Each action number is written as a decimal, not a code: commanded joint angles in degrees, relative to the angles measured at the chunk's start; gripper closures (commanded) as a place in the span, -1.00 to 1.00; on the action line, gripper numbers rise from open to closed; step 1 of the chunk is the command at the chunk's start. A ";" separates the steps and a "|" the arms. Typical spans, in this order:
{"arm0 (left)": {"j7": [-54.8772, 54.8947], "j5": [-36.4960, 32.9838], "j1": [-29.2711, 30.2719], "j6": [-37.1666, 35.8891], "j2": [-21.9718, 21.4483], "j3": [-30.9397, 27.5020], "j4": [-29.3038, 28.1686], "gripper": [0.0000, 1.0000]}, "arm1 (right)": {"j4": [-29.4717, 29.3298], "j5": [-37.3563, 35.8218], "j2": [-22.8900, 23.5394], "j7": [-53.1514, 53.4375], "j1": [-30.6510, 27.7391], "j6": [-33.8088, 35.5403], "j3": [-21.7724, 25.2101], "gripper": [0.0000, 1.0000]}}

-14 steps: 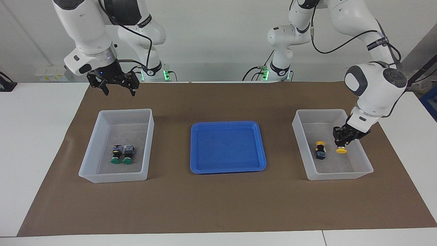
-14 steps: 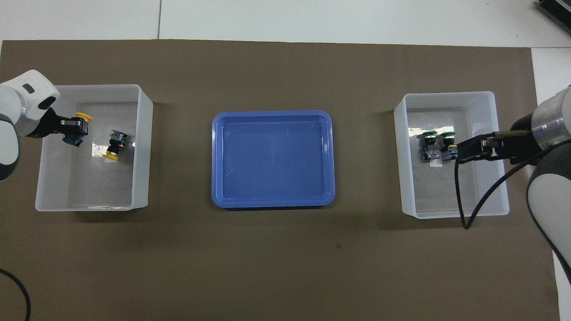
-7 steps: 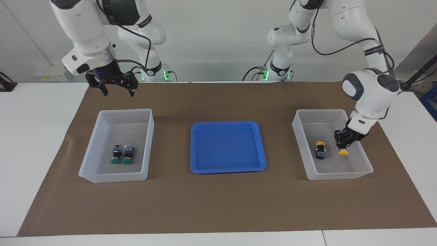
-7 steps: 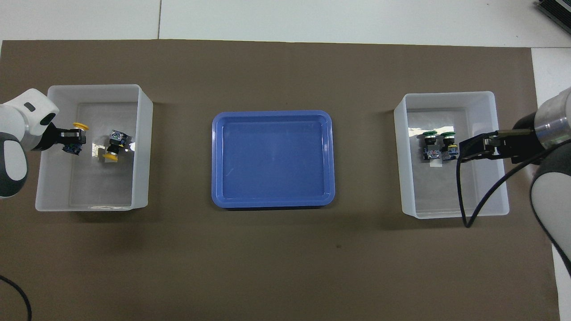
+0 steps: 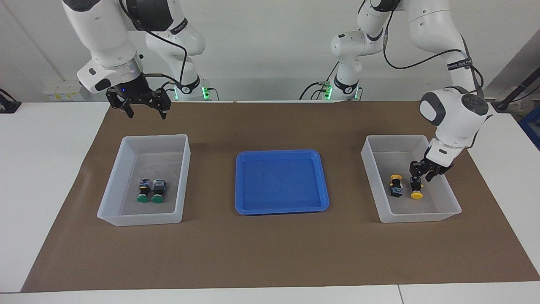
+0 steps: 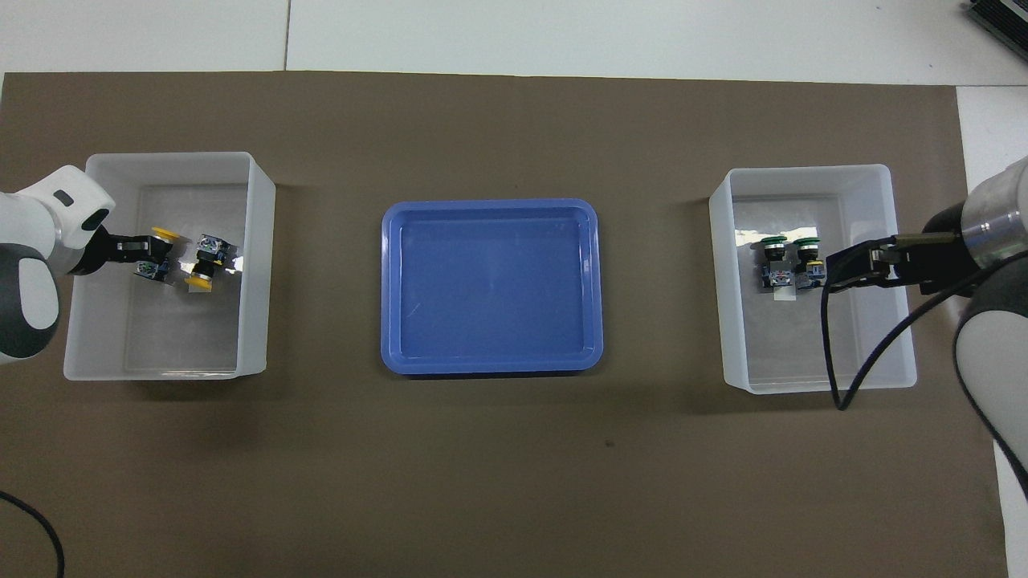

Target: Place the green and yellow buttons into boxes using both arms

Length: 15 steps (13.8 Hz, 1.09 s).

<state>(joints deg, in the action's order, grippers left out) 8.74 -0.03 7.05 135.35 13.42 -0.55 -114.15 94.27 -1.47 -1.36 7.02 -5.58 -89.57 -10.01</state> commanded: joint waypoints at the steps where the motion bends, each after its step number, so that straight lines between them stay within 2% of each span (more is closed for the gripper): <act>1: 0.14 -1.02 -0.64 -1.21 -0.42 -0.06 0.85 -0.49 | 1.09 1.21 -1.11 -1.21 -0.66 -0.96 -0.27 -1.00; 6: -1.78 -1.90 -3.27 -14.12 0.82 -0.06 11.56 -0.45 | 1.09 1.21 -1.02 -1.21 -0.66 -0.96 -0.27 -1.00; 8: -5.73 -2.51 -6.25 -19.48 0.82 -0.06 15.52 -0.42 | 1.09 1.21 -1.02 -1.22 -0.66 -0.96 -0.27 -1.00; 10: -8.46 -6.19 -9.58 -25.89 0.82 0.02 20.17 -0.40 | 1.09 1.21 -1.02 -1.22 -0.75 -0.96 -0.27 -1.00; 15: -11.71 -5.33 -15.22 -38.21 0.82 0.46 28.97 -0.36 | 1.09 1.21 -1.02 -1.21 -0.66 -0.95 -0.27 -1.00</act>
<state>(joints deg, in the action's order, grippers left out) -0.98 -4.98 -6.63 101.20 13.37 0.34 -89.16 94.27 -1.47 -1.39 7.01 -5.57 -89.57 -10.01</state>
